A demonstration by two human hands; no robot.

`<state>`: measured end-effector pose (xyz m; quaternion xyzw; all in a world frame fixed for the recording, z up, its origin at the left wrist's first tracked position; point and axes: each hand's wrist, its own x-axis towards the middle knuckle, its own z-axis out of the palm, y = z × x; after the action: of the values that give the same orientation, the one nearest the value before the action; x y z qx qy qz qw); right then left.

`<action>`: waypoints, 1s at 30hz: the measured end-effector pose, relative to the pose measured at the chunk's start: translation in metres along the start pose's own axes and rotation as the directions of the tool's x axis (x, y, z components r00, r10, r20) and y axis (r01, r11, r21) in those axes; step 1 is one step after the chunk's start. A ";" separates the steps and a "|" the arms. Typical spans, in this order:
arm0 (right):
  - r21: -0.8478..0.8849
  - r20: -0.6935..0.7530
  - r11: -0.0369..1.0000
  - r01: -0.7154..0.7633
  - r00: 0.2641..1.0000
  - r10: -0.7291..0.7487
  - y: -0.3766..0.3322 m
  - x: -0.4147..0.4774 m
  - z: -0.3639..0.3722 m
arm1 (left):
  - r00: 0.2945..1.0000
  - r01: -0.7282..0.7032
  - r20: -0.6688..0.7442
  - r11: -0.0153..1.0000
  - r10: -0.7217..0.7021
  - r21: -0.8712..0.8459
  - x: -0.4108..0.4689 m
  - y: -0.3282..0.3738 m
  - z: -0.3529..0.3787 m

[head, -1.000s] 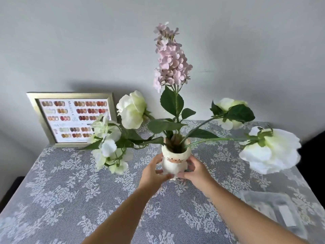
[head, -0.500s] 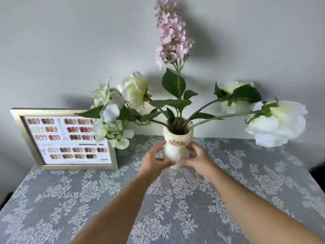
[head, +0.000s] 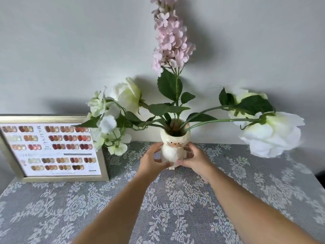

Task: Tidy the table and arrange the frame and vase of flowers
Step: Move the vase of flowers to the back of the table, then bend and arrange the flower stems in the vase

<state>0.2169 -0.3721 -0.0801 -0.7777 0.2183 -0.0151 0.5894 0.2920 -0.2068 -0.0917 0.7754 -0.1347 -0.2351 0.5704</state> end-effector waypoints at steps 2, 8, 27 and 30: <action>0.010 0.002 1.000 0.004 1.000 -0.004 -0.001 -0.001 0.000 | 1.000 -0.002 -0.005 1.000 0.002 -0.001 0.000 0.000 0.001; 0.035 -0.049 0.999 0.024 0.999 -0.022 -0.006 -0.009 0.004 | 1.000 0.023 -0.002 0.996 -0.023 0.081 -0.007 0.012 0.006; -0.346 -0.284 0.880 0.325 0.858 -0.428 -0.097 -0.160 -0.040 | 0.931 -0.229 -0.187 0.899 0.315 0.373 -0.145 0.112 -0.013; -0.418 -0.379 0.827 0.375 0.756 -0.534 -0.123 -0.175 -0.064 | 0.870 -0.300 -0.258 0.867 0.420 0.397 -0.159 0.142 -0.024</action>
<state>0.0799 -0.3417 0.0939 -0.8622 0.1586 -0.3171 0.3617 0.1769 -0.1556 0.0827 0.8518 -0.2186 0.0403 0.4743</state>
